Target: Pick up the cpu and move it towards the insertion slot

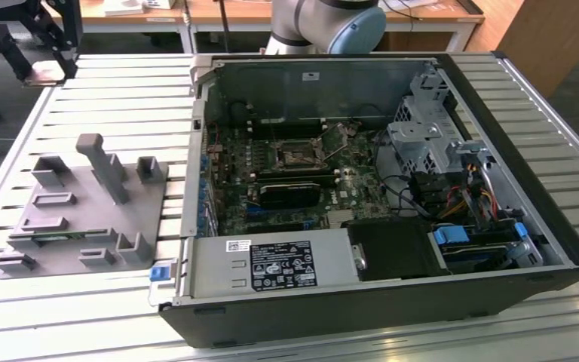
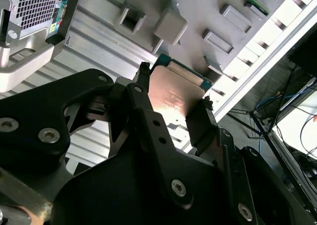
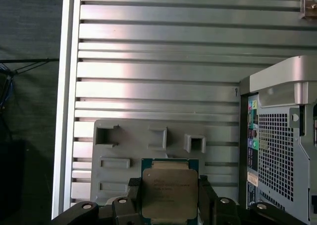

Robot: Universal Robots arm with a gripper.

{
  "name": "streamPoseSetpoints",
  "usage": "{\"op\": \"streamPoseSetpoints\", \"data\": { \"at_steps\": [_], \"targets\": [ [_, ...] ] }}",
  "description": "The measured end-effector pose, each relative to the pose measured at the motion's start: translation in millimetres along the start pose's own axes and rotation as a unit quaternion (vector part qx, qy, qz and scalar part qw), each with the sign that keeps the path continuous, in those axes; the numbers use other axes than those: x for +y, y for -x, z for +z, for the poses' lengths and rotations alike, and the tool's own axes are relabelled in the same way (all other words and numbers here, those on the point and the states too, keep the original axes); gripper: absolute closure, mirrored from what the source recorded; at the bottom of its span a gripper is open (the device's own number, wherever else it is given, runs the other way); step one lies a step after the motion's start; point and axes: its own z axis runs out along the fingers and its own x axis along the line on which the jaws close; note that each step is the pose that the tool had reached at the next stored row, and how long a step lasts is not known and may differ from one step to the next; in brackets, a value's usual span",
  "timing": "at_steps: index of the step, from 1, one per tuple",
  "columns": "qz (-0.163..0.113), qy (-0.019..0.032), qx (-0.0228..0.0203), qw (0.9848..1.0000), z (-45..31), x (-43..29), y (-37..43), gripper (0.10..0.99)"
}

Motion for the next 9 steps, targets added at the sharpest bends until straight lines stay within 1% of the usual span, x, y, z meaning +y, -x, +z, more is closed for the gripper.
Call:
{"op": "streamPoseSetpoints", "data": {
  "at_steps": [9],
  "targets": [
    [0.0, 0.0, 0.0, 1.0, 0.2, 3.3, 13.3, 0.545]
  ]
}}
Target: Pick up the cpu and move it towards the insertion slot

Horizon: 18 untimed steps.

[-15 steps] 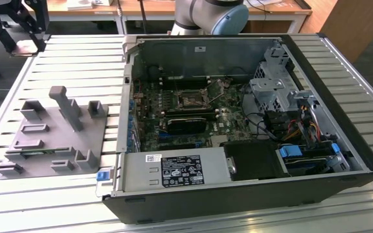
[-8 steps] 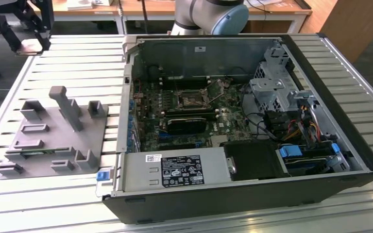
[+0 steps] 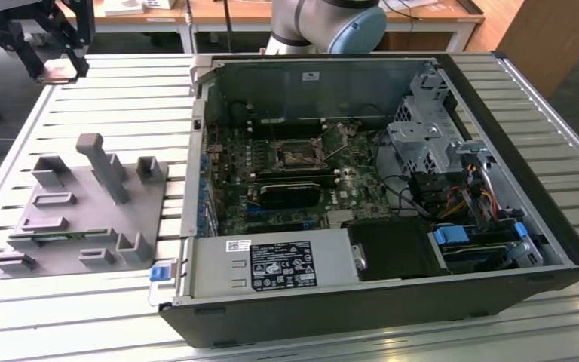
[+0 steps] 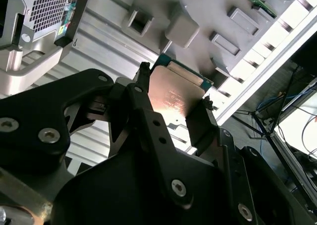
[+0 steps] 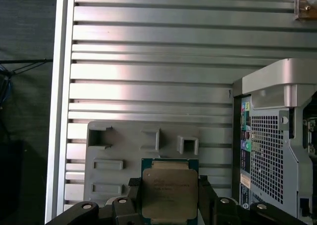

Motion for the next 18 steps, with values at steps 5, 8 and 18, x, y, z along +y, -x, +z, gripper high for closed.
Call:
{"op": "streamPoseSetpoints", "data": {
  "at_steps": [5, 8, 18],
  "targets": [
    [0.0, 0.0, 0.0, 1.0, 0.1, 0.3, 11.9, 0.545],
    [0.0, 0.0001, 0.0, 1.0, 0.1, 0.3, 19.4, 0.545],
    [0.0, 0.0003, 0.0, 1.0, 0.1, 0.4, 43.8, 0.545]
  ]
}}
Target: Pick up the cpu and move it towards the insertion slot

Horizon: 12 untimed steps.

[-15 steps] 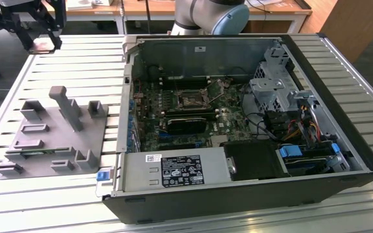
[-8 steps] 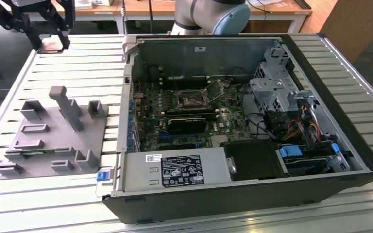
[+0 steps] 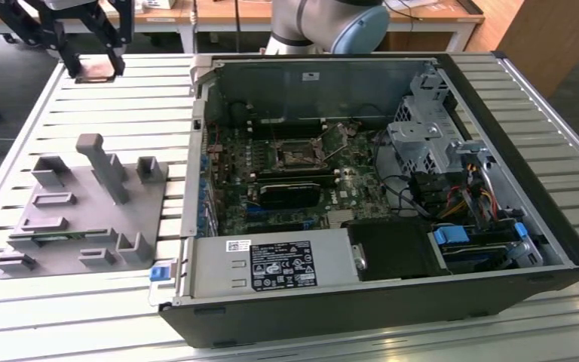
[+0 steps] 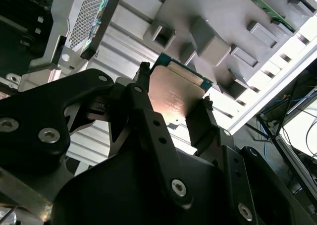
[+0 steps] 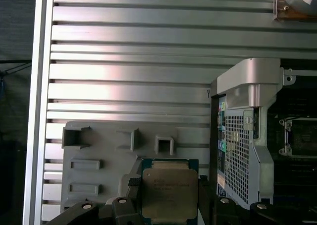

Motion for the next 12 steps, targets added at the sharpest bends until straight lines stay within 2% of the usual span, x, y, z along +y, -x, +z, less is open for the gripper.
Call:
{"op": "streamPoseSetpoints", "data": {
  "at_steps": [12],
  "targets": [
    [0.0, 0.0006, -0.0001, 1.0, 0.1, 0.0, 28.2, 0.545]
  ]
}}
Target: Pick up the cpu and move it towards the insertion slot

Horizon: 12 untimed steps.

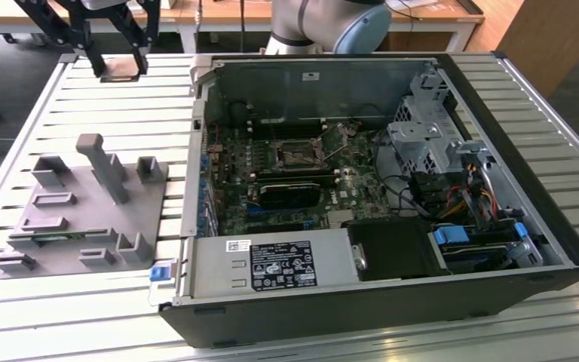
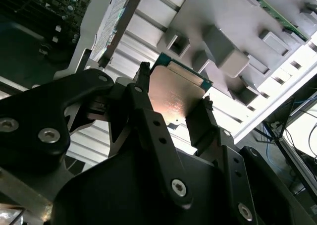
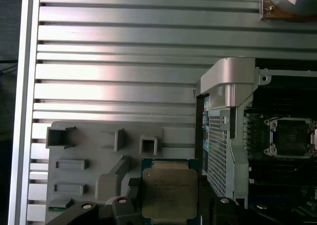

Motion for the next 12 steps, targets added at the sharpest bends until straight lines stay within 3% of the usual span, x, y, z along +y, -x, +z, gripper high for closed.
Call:
{"op": "streamPoseSetpoints", "data": {
  "at_steps": [12],
  "targets": [
    [0.0, 0.001, 0.0, 1.0, 0.0, -0.1, 27.4, 0.545]
  ]
}}
